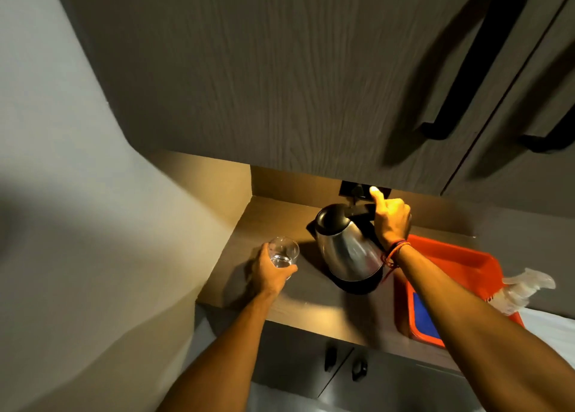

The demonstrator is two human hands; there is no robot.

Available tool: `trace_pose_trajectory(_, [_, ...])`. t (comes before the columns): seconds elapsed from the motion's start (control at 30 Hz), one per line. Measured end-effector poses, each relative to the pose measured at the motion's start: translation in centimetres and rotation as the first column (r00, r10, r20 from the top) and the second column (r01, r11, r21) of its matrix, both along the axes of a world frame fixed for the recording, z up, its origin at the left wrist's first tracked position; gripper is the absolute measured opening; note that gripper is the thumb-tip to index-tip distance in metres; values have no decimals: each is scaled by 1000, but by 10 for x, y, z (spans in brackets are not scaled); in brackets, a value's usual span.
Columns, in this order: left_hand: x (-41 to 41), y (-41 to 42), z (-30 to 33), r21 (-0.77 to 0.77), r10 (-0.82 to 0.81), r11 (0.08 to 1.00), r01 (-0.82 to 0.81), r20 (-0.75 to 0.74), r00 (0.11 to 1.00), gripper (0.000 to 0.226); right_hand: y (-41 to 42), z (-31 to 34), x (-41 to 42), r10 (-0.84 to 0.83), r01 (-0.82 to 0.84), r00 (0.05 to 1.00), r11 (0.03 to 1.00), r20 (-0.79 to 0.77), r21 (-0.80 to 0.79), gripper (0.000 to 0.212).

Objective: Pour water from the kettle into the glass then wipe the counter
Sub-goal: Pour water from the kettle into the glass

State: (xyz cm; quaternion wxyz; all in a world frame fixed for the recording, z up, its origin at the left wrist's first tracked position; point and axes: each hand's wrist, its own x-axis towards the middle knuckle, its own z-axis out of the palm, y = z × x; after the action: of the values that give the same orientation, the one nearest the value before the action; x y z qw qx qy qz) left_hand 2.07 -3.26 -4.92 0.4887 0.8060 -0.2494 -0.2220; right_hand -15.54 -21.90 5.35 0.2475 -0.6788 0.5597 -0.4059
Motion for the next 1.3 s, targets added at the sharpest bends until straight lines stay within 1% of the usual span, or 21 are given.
trace_pose_trajectory(0.13, [7,9,6,-9,-55,998,55,-40,998,84,22,21,26,57,-73,979,995,-198,-73,71])
trace_pose_trajectory(0.27, [9,23,14,-91,-119,989,118,-4,993,62,40,38,49,124,-196,923,966,-363,-170,68])
trace_pose_trajectory(0.4, [12,37,17,-139,-180,972,187,60,982,62,58,48,63,176,-298,875,930,-451,-216,58])
trace_pose_trajectory(0.5, [14,42,20,-149,-201,966,209,68,977,64,70,53,68,156,-341,824,904,-544,-257,55])
trace_pose_trajectory(0.6, [15,45,23,-140,-217,964,226,76,973,68,77,54,73,115,-356,762,897,-638,-264,50])
trace_pose_trajectory(0.67, [14,46,24,-126,-205,969,215,84,975,67,82,58,76,102,-384,725,881,-681,-277,45])
trace_pose_trajectory(0.77, [14,47,26,-102,-186,976,194,82,979,62,88,62,80,105,-481,644,826,-758,-294,36])
trace_pose_trajectory(0.93, [16,48,27,-80,-189,978,194,65,980,66,90,64,84,82,-570,537,769,-840,-290,33])
trace_pose_trajectory(1.03, [17,48,27,-81,-192,977,195,53,980,65,89,63,87,60,-589,489,758,-870,-279,40])
trace_pose_trajectory(1.1, [17,48,26,-80,-194,977,195,30,981,66,89,62,88,61,-583,494,764,-868,-277,43])
trace_pose_trajectory(1.2, [19,49,27,-80,-187,979,189,25,982,67,92,64,90,94,-575,538,768,-838,-283,46])
trace_pose_trajectory(1.3, [19,50,27,-71,-189,979,190,25,982,69,94,63,92,110,-574,563,765,-819,-292,48])
